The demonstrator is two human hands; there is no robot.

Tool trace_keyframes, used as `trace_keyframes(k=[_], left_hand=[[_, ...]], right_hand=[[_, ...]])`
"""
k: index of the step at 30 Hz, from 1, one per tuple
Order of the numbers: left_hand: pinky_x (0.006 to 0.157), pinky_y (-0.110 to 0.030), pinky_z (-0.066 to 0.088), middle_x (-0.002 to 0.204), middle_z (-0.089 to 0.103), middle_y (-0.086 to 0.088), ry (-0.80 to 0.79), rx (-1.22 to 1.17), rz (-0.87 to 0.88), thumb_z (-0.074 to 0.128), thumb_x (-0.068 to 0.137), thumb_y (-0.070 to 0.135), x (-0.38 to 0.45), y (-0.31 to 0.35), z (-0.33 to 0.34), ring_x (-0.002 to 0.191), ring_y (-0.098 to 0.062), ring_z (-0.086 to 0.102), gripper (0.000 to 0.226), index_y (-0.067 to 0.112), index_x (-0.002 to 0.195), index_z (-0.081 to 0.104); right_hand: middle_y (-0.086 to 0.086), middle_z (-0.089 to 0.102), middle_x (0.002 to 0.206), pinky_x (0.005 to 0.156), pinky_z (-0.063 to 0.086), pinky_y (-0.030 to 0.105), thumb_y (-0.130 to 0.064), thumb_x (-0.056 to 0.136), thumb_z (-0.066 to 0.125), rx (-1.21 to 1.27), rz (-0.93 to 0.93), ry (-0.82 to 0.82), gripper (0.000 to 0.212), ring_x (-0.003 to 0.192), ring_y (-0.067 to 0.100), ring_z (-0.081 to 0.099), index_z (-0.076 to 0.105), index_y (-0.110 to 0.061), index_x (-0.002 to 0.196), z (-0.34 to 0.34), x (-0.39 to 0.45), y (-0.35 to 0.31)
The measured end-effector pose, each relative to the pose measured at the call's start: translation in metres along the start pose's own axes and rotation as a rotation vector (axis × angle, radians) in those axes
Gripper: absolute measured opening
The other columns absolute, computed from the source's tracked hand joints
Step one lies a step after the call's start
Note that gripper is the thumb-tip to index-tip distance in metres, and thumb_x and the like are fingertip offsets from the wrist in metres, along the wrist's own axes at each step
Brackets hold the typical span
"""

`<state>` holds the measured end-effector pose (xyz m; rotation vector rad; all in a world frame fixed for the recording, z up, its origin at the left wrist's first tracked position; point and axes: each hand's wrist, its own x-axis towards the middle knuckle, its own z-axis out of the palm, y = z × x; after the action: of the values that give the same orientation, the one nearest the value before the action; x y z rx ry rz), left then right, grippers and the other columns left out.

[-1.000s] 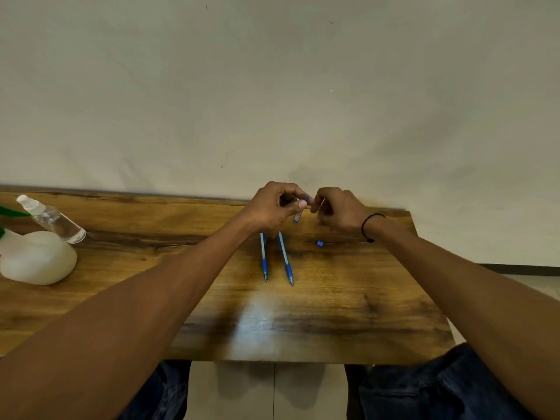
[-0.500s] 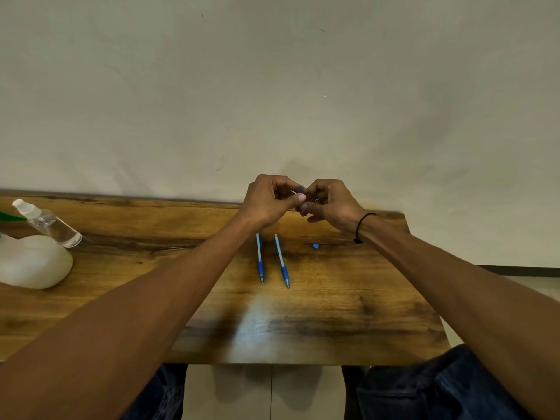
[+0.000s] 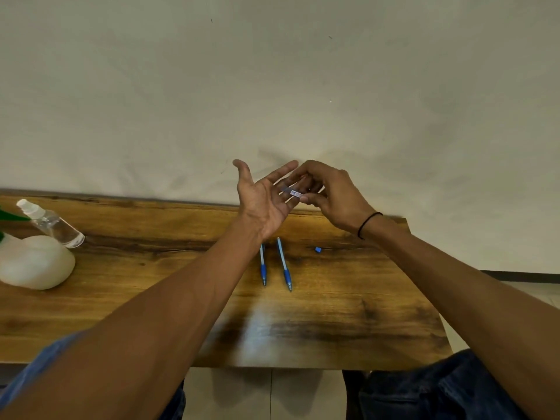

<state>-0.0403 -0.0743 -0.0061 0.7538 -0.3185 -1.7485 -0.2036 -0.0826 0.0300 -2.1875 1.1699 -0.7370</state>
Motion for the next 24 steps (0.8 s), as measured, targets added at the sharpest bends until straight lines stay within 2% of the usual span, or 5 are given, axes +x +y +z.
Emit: trace_keyframes(k=[2, 6, 16, 21, 24], left_hand=[[0.087, -0.048, 0.062, 0.128, 0.070, -0.025, -0.005, -0.034, 0.006, 0.018, 0.083, 0.094, 0.002, -0.002, 0.000, 0.114, -0.040, 0.071, 0.118, -0.002, 0.136, 0.063], [0.114, -0.058, 0.045, 0.140, 0.062, -0.029, -0.032, -0.042, 0.004, 0.014, 0.082, 0.095, 0.004, -0.003, -0.004, 0.134, -0.047, 0.056, 0.120, 0.000, 0.140, 0.061], [0.101, -0.054, 0.055, 0.127, 0.069, -0.028, -0.052, -0.218, 0.084, 0.016, 0.082, 0.095, 0.006, -0.023, 0.000, 0.115, -0.042, 0.068, 0.122, -0.002, 0.141, 0.058], [0.119, -0.062, 0.037, 0.140, 0.061, -0.030, -0.049, -0.242, 0.103, 0.017, 0.083, 0.095, 0.008, -0.019, -0.003, 0.134, -0.046, 0.057, 0.121, -0.002, 0.142, 0.058], [0.118, -0.061, 0.039, 0.140, 0.061, -0.030, -0.080, -0.230, 0.103, 0.015, 0.082, 0.095, 0.008, -0.018, -0.002, 0.135, -0.047, 0.055, 0.122, -0.001, 0.144, 0.056]], right_hand=[[-0.022, 0.066, 0.094, 0.073, 0.054, 0.021, 0.001, 0.092, 0.067, -0.114, -0.059, -0.031, 0.044, 0.086, 0.000, 0.065, 0.058, -0.034, 0.118, -0.001, 0.000, -0.005], [-0.018, 0.060, 0.096, 0.072, 0.055, 0.037, 0.004, 0.095, 0.060, -0.319, -0.134, -0.089, 0.040, 0.087, 0.005, 0.054, 0.065, -0.031, 0.114, -0.003, 0.003, -0.007], [-0.016, 0.063, 0.096, 0.077, 0.053, 0.046, 0.012, 0.090, 0.058, -0.301, -0.134, -0.118, 0.047, 0.091, 0.013, 0.057, 0.069, -0.028, 0.112, -0.007, 0.006, -0.005], [-0.019, 0.061, 0.096, 0.073, 0.053, 0.029, 0.015, 0.089, 0.057, -0.262, -0.120, -0.101, 0.062, 0.090, 0.008, 0.058, 0.058, -0.035, 0.125, -0.008, 0.004, -0.007], [-0.008, 0.066, 0.103, 0.076, 0.053, 0.036, 0.015, 0.089, 0.058, -0.270, -0.123, -0.108, 0.055, 0.092, 0.010, 0.057, 0.068, -0.031, 0.117, -0.010, 0.006, -0.006]])
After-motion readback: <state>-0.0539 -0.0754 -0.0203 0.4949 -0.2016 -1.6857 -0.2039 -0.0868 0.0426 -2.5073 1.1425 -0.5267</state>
